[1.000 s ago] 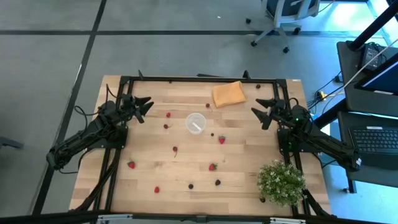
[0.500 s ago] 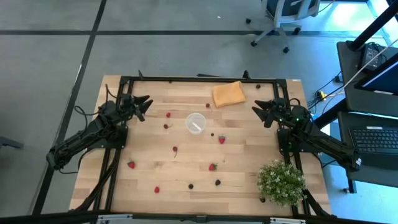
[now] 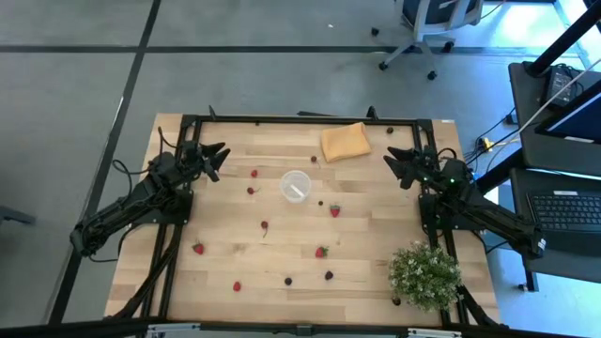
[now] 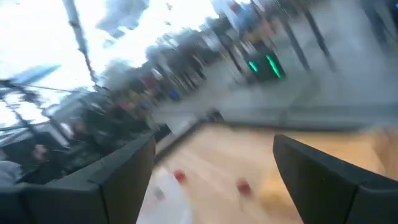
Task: Pick and placing Produce into tupperware
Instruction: Put the top right red strawberry into the transparent container
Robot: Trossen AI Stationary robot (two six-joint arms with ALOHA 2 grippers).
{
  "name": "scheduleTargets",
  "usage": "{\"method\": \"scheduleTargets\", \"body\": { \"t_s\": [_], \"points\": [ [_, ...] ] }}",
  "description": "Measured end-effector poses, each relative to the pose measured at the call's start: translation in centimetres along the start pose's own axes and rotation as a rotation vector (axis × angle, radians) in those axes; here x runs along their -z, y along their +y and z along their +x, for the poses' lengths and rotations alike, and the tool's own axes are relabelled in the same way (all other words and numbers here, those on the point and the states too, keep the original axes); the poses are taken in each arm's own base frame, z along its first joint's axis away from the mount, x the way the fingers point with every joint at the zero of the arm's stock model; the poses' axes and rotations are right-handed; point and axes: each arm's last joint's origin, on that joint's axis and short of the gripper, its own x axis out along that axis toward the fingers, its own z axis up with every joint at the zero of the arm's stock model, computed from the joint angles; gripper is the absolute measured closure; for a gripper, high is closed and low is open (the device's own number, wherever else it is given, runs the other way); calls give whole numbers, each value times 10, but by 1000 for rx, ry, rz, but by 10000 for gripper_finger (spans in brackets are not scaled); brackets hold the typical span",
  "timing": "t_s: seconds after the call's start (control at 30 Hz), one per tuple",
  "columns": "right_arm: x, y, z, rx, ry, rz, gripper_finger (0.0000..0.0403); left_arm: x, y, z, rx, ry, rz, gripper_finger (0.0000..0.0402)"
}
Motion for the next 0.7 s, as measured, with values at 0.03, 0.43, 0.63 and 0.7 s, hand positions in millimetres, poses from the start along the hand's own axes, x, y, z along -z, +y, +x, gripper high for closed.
{"method": "scheduleTargets", "body": {
  "t_s": [0.03,0.43,0.63,0.7],
  "points": [
    [-6,4,0,-24,-19,-29,75,0,0,0,0,0,0,208],
    [-80,59,41,-26,204,-375,75,-1,2,0,-78,-35,16,208],
    [-77,77,91,-49,496,-498,75,-1,2,0,-77,-34,32,208],
    [-67,82,105,-73,597,-535,75,-1,2,0,-70,-31,33,208]
  ]
}}
